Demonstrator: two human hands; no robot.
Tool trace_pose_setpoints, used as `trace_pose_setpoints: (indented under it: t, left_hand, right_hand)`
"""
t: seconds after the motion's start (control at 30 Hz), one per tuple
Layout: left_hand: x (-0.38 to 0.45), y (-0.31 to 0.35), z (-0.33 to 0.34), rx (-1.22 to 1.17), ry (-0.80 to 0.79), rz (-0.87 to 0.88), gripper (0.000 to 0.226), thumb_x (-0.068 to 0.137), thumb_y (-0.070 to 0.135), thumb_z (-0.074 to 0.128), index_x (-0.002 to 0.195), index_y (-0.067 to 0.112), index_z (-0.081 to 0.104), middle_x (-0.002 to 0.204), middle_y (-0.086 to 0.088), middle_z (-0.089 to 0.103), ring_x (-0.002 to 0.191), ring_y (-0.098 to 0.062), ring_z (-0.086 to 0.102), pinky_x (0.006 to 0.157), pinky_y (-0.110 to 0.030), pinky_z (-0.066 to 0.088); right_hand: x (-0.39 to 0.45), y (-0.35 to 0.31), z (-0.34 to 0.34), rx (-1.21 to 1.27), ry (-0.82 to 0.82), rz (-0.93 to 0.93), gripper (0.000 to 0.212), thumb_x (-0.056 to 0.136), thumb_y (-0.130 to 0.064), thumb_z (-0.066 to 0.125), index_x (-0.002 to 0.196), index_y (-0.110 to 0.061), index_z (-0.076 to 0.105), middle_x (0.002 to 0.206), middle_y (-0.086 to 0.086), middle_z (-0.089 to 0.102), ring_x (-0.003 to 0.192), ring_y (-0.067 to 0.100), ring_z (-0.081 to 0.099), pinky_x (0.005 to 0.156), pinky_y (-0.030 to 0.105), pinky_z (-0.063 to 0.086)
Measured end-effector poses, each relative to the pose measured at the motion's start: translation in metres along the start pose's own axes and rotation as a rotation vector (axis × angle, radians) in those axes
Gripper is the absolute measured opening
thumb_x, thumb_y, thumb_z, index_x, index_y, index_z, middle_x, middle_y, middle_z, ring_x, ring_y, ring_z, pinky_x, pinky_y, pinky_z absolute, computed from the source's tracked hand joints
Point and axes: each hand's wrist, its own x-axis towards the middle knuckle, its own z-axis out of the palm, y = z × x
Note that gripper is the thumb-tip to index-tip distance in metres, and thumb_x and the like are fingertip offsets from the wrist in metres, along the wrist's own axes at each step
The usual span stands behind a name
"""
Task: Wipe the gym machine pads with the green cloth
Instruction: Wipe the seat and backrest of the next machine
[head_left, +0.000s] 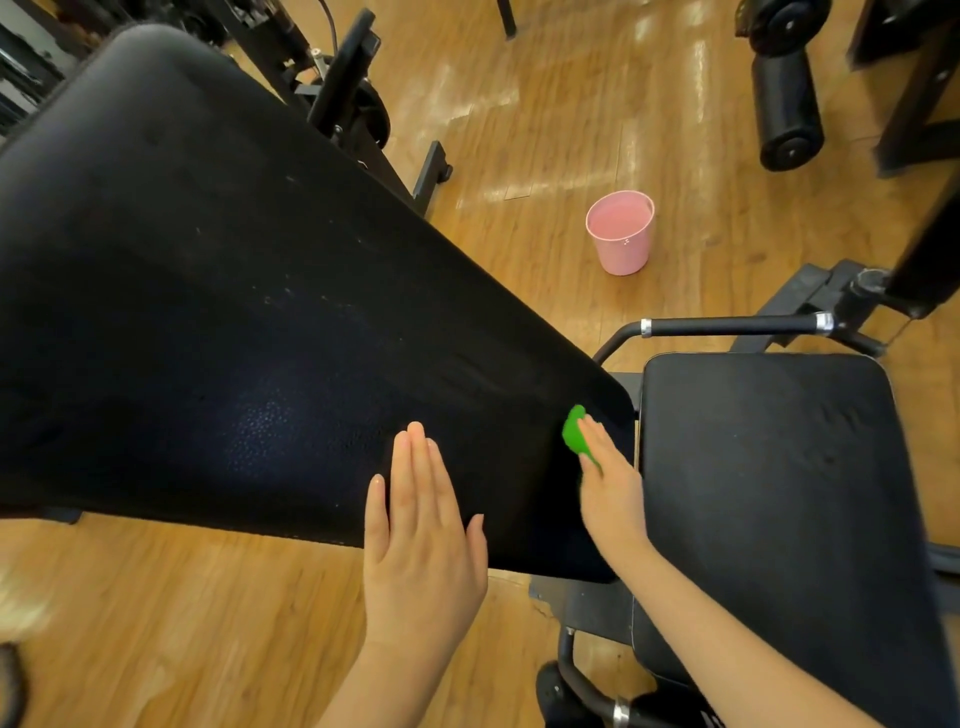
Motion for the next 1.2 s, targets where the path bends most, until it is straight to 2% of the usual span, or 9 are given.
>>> trace_pose_setpoints:
  t: [0.13,0.23,0.27,0.37,0.5,0.67,0.77,0.87,1.2]
  left_hand:
    - [0.0,0.0,-0.002,-0.01,-0.004,-0.001,0.073,0.093,0.039,0.03,0.148,-0.007,0.012,0.156,-0.023,0.015,0.147,-0.031,0.009,0.119,-0.043,-0.003]
    - [0.0,0.002,-0.002,-0.022,-0.005,-0.013,0.073,0.093,0.039,0.029,0.147,-0.007,0.013,0.156,-0.023,0.015,0.148,-0.03,0.004,0.119,-0.043,-0.002]
    - [0.001,0.002,-0.003,-0.018,-0.006,-0.016,0.073,0.093,0.039,0.03,0.147,-0.007,0.013,0.157,-0.023,0.014,0.149,-0.029,0.002,0.119,-0.043,-0.002]
    - [0.001,0.005,-0.002,-0.003,-0.017,-0.03,0.074,0.093,0.039,0.032,0.147,-0.008,0.014,0.157,-0.023,0.014,0.149,-0.028,-0.001,0.119,-0.044,-0.003]
    - [0.001,0.011,0.0,-0.006,-0.03,-0.049,0.075,0.092,0.041,0.032,0.147,-0.008,0.014,0.156,-0.025,0.015,0.148,-0.03,0.002,0.118,-0.045,-0.004]
    - [0.001,0.011,0.001,-0.005,-0.028,-0.055,0.075,0.092,0.042,0.031,0.147,-0.007,0.014,0.157,-0.023,0.013,0.148,-0.032,0.005,0.118,-0.045,-0.004]
    - [0.002,0.01,0.001,0.0,-0.016,-0.053,0.075,0.092,0.042,0.031,0.147,-0.007,0.014,0.157,-0.023,0.013,0.148,-0.031,0.003,0.118,-0.046,-0.003]
    - [0.002,0.01,0.0,0.012,-0.022,-0.051,0.075,0.092,0.042,0.031,0.146,-0.008,0.014,0.156,-0.024,0.015,0.148,-0.031,0.002,0.118,-0.046,-0.003]
    - [0.001,0.01,0.002,0.045,-0.023,-0.041,0.077,0.092,0.042,0.034,0.148,-0.008,0.015,0.157,-0.022,0.009,0.149,-0.029,-0.001,0.118,-0.047,-0.001]
  right_hand:
    - [-0.016,-0.042,0.027,-0.082,-0.098,-0.361,0.058,0.092,0.004,0.048,0.139,-0.023,0.026,0.144,-0.018,0.025,0.139,0.001,0.016,0.113,0.013,0.012]
    - [-0.012,-0.011,0.029,-0.279,-0.065,-0.47,0.075,0.084,0.013,0.054,0.143,-0.02,0.022,0.146,-0.007,0.025,0.14,0.008,0.016,0.113,0.032,0.017]
    - [-0.01,0.006,0.025,-0.315,-0.059,-0.461,0.079,0.08,0.017,0.056,0.142,-0.019,0.023,0.146,-0.005,0.027,0.139,0.01,0.018,0.112,0.035,0.019]
    - [-0.009,0.042,0.012,-0.318,-0.049,-0.318,0.075,0.08,0.022,0.052,0.14,-0.014,0.026,0.145,-0.004,0.028,0.138,0.016,0.025,0.113,0.018,0.015]
    - [-0.014,0.077,-0.001,-0.279,-0.049,-0.072,0.067,0.09,0.015,0.042,0.142,-0.021,0.021,0.148,-0.008,0.024,0.14,0.009,0.02,0.115,0.03,0.018]
    - [-0.003,0.116,-0.029,-0.078,-0.001,0.446,0.046,0.096,0.003,0.039,0.137,-0.014,0.046,0.139,0.011,0.048,0.128,0.027,0.044,0.103,0.027,0.03]
    - [0.019,0.098,-0.04,-0.028,0.045,0.373,0.042,0.097,0.0,0.039,0.136,-0.014,0.049,0.135,0.006,0.051,0.128,0.023,0.045,0.103,0.025,0.029]
    - [0.044,0.069,-0.033,-0.017,0.065,0.25,0.047,0.098,-0.001,0.038,0.142,-0.016,0.04,0.145,0.0,0.04,0.136,0.017,0.033,0.108,0.021,0.02]
    - [-0.026,0.101,-0.011,-0.412,-0.131,0.057,0.068,0.09,0.011,0.042,0.141,-0.02,0.009,0.154,-0.001,0.021,0.138,0.004,0.014,0.11,0.019,0.01]
